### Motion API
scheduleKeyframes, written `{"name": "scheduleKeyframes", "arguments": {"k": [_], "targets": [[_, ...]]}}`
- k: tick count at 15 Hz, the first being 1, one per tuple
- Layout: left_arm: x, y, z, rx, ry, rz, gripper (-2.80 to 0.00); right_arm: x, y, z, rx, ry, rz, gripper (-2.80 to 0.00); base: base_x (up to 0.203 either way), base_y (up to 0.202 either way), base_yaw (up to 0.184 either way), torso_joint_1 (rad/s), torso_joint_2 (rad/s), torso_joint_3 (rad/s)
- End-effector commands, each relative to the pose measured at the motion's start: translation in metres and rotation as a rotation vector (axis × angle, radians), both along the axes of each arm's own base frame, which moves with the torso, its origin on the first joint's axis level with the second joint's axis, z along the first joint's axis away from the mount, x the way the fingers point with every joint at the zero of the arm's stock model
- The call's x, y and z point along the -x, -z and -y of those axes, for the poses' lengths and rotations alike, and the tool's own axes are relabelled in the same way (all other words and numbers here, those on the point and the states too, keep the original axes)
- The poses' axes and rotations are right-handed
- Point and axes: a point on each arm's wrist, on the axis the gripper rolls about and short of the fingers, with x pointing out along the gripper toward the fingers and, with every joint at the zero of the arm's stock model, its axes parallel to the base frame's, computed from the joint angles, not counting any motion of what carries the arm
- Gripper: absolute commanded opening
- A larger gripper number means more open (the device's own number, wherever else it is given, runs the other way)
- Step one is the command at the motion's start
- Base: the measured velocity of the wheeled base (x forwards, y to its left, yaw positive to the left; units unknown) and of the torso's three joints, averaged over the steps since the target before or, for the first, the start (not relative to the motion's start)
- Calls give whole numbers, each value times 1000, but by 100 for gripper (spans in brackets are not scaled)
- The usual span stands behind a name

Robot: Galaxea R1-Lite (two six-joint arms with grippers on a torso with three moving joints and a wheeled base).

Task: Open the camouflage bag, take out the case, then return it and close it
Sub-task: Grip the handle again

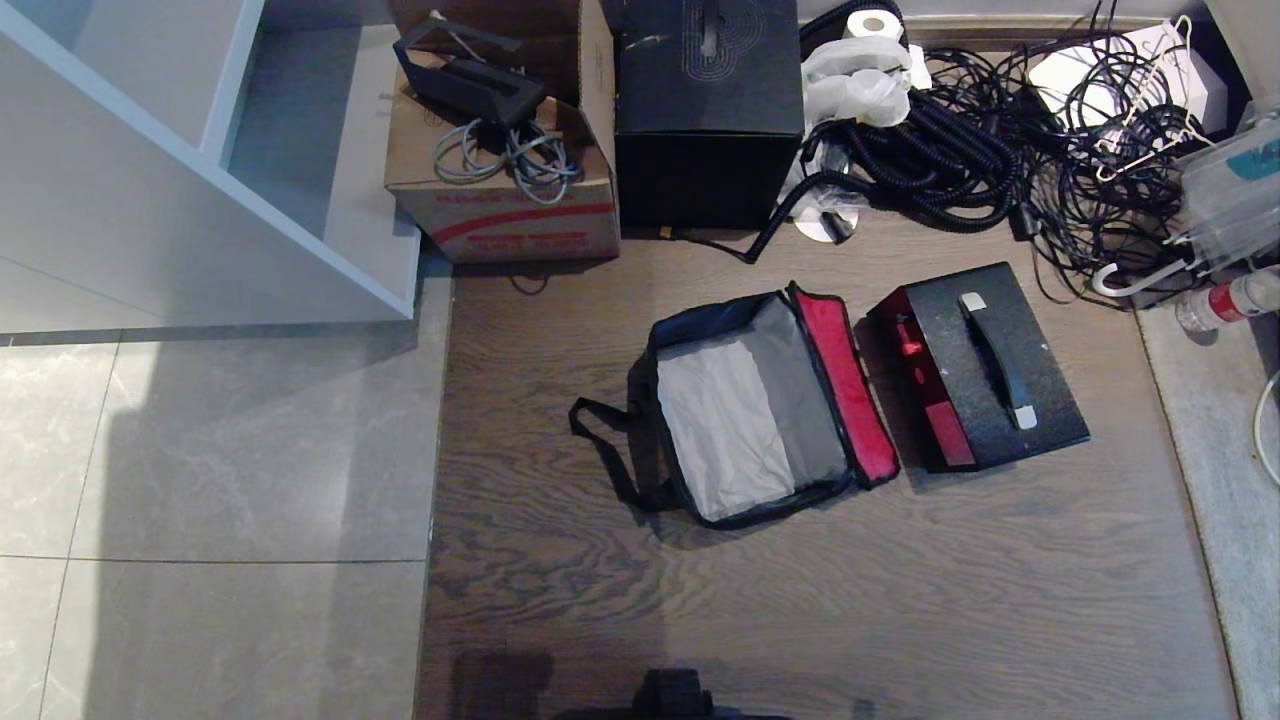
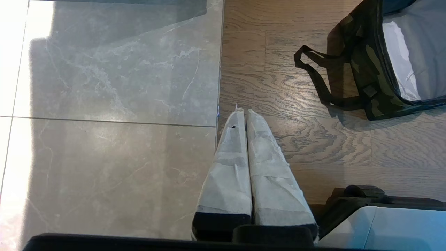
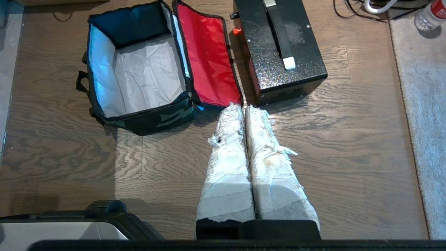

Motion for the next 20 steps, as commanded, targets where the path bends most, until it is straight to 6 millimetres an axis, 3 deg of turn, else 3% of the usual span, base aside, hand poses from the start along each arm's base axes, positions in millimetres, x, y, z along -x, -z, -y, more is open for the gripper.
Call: {"name": "scheduleKeyframes", "arguments": {"k": [1,20], "targets": [[0,0,0,0,0,0,-280,-3,11,0,1,-1,-40,-280,0,0,0,0,0,0],[0,0,0,-3,0,0,-280,-3,11,0,0,0,-40,-280,0,0,0,0,0,0]]}}
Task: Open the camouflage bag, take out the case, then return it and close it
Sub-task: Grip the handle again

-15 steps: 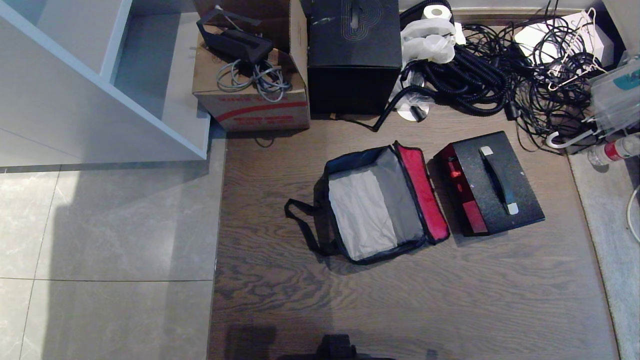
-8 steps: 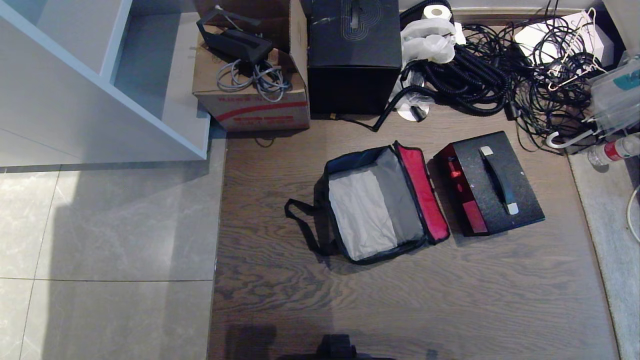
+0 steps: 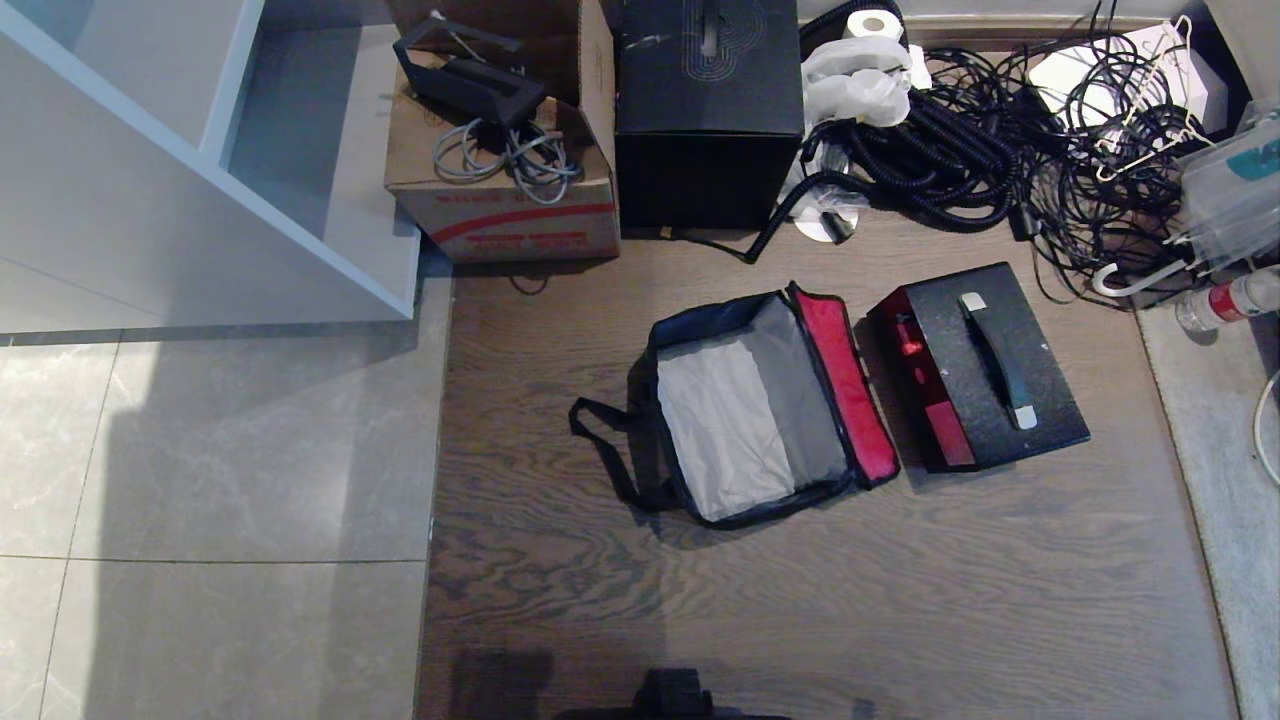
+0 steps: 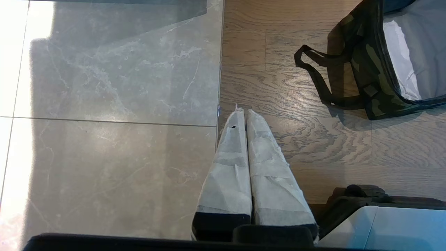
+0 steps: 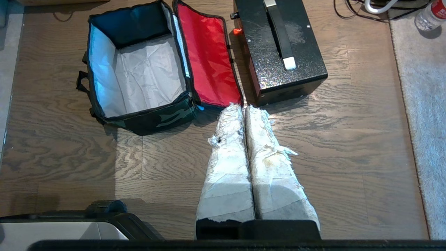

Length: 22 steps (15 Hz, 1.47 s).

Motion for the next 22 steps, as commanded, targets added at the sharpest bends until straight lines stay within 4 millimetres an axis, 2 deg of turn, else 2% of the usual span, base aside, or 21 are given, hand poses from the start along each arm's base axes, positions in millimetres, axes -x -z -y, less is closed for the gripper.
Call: {"name": "scheduleKeyframes", "arguments": {"k": [1,19,22], "targets": [[0,0,0,0,0,1,-280,-3,11,0,0,2,-40,-280,0,0,0,0,0,0],[0,0,0,-6,0,1,-280,-3,11,0,0,0,-40,-280,0,0,0,0,0,0],[0,0,0,-6,0,1,-280,-3,11,0,0,0,-40,-280,131,0,0,1,4,0]]}}
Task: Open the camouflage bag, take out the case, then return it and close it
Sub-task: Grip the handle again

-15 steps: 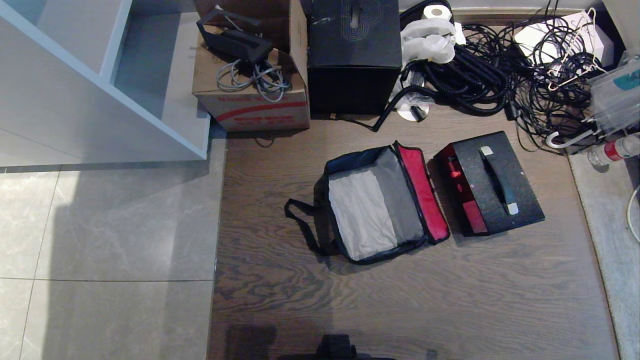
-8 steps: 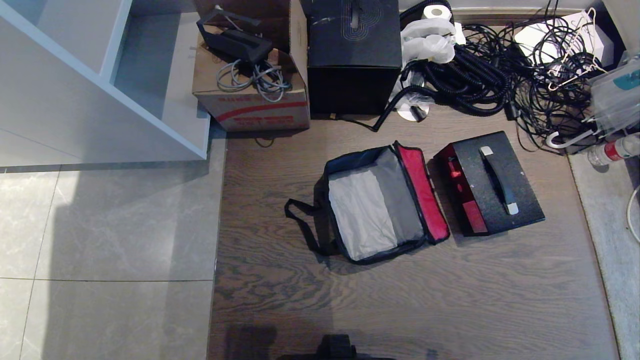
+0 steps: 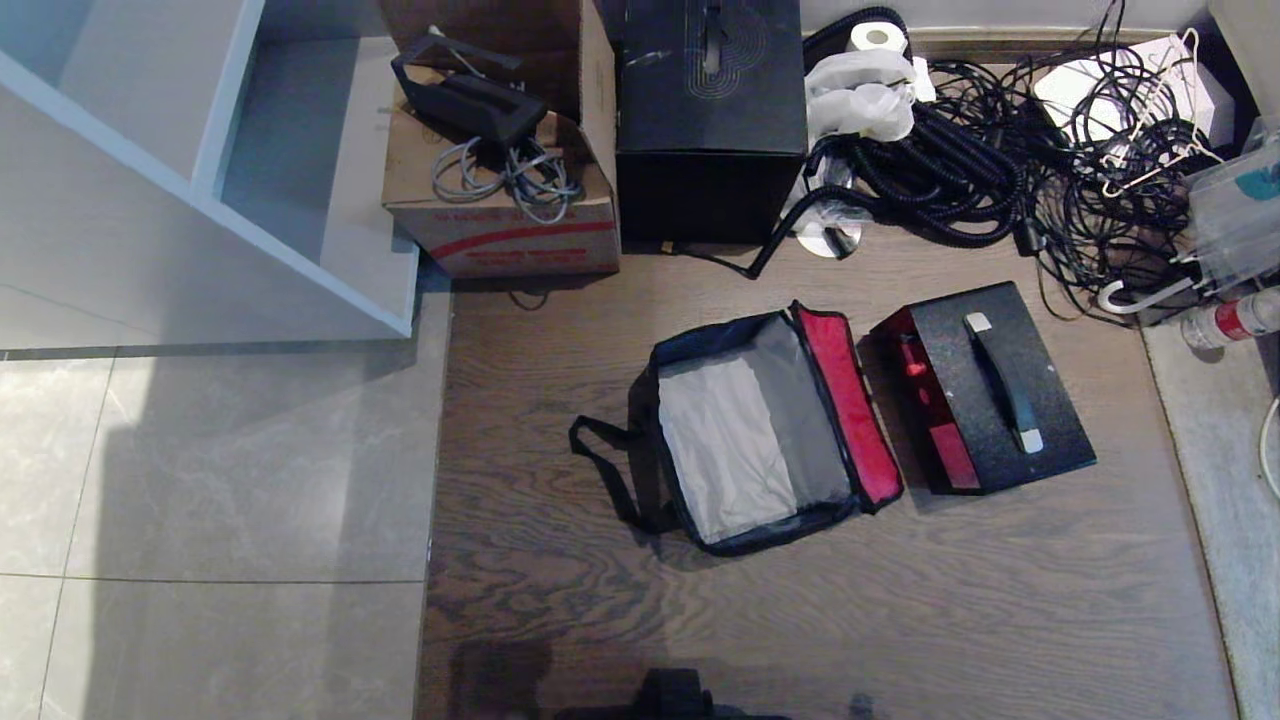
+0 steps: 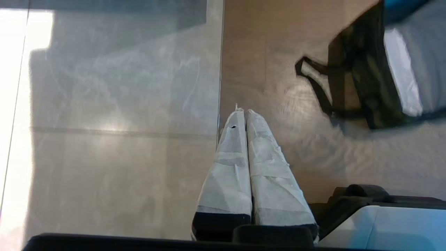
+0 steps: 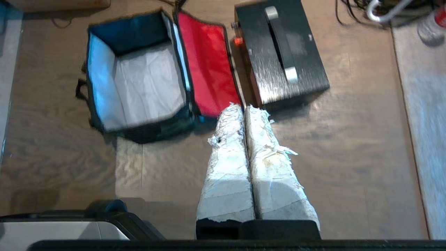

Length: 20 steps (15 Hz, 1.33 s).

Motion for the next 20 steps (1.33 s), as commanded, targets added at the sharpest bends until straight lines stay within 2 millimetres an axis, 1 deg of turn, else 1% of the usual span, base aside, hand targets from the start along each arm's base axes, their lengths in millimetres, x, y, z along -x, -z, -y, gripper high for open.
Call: {"name": "scheduleKeyframes", "arguments": {"k": [1,4,9,11,12,13,14,15,16,17,18,20], "targets": [[0,0,0,1,-1,-1,-280,-3,11,0,1,-1,-40,-280,200,0,1,2,7,7],[0,0,0,5,-1,-1,-280,-3,11,0,1,0,-40,-280,164,0,0,5,2,3],[0,0,0,5,-1,1,-280,-3,11,0,3,3,-40,-280,0,0,0,0,0,0],[0,0,0,5,-1,-1,-280,-2,7,0,-2,4,-23,-280,0,0,0,0,0,0],[0,0,0,5,-1,-1,-280,2,-6,0,-6,3,12,-280,0,0,0,0,0,0],[0,0,0,5,-1,0,-280,10,-25,0,-10,1,50,-280,0,0,0,0,0,0],[0,0,0,5,-1,-1,-280,19,-43,0,-18,0,42,-280,0,0,0,0,0,0],[0,0,0,5,-1,-1,-280,26,-49,0,-27,-4,-59,-280,0,0,0,0,0,0],[0,0,0,5,-1,-1,-280,32,-53,0,-41,-12,-210,-280,0,0,0,0,0,0],[0,0,0,4,-1,-1,-280,31,-58,0,-64,-20,-335,-280,0,0,0,0,0,0],[0,0,0,5,-1,-1,-280,20,-64,-1,-99,-27,-447,-280,0,0,0,0,0,0],[0,0,0,5,-1,-1,-280,-13,-84,-1,-148,-44,-604,-280,0,0,0,0,0,0]]}}
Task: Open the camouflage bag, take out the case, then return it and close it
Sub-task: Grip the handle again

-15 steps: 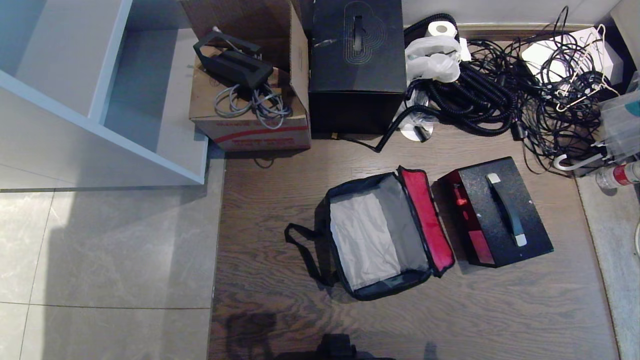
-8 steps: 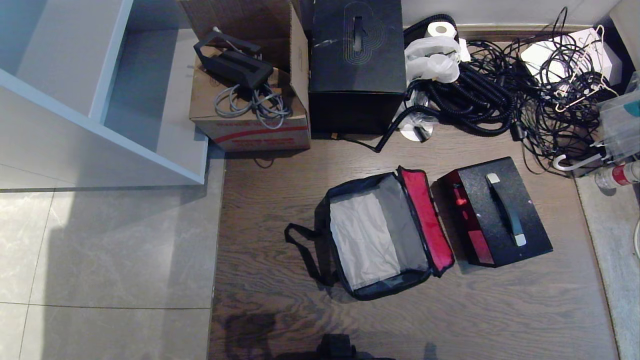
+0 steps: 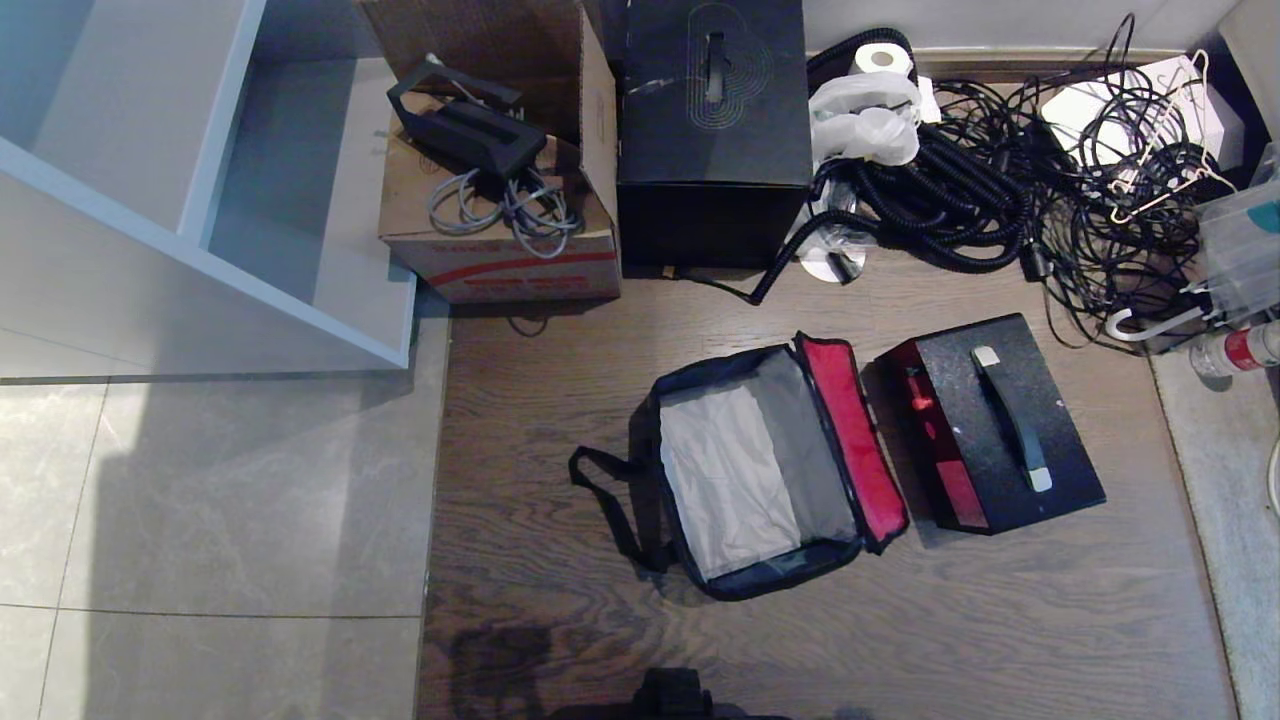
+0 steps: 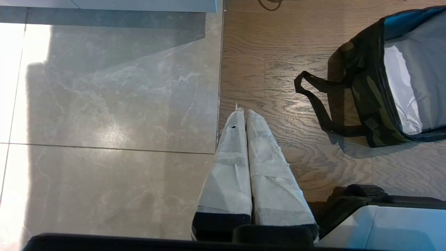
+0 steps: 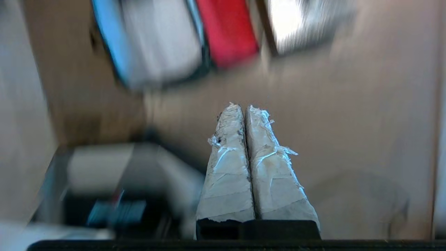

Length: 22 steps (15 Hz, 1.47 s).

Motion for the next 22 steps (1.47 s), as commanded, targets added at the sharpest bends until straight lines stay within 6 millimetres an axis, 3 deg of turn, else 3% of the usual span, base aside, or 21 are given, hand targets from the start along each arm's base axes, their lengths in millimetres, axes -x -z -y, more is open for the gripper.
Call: {"name": "scheduleKeyframes", "arguments": {"k": [1,5,7,10,13,17,18,22], "targets": [[0,0,0,1,0,0,-280,-54,-25,-1,-38,-16,-259,-280,0,0,0,0,0,0],[0,0,0,1,0,0,-280,-178,-49,-5,-97,-16,-379,-280,0,0,0,0,0,0],[0,0,0,1,0,0,-280,-246,-43,-5,-92,21,-378,-280,0,0,0,0,0,0],[0,0,0,1,0,1,-280,-332,-26,-2,-85,73,-365,-280,0,0,0,0,0,0],[0,0,0,1,0,0,-280,-389,-11,17,-88,140,-330,-280,0,0,0,0,0,0],[0,0,0,1,0,0,-280,-421,7,32,-25,158,-332,-280,0,0,0,0,0,0],[0,0,0,1,0,0,-280,-429,10,34,9,149,-330,0,0,0,0,0,0,0],[0,0,0,1,0,0,-280,-450,33,40,273,219,-351,0,0,0,0,0,0,0]]}}
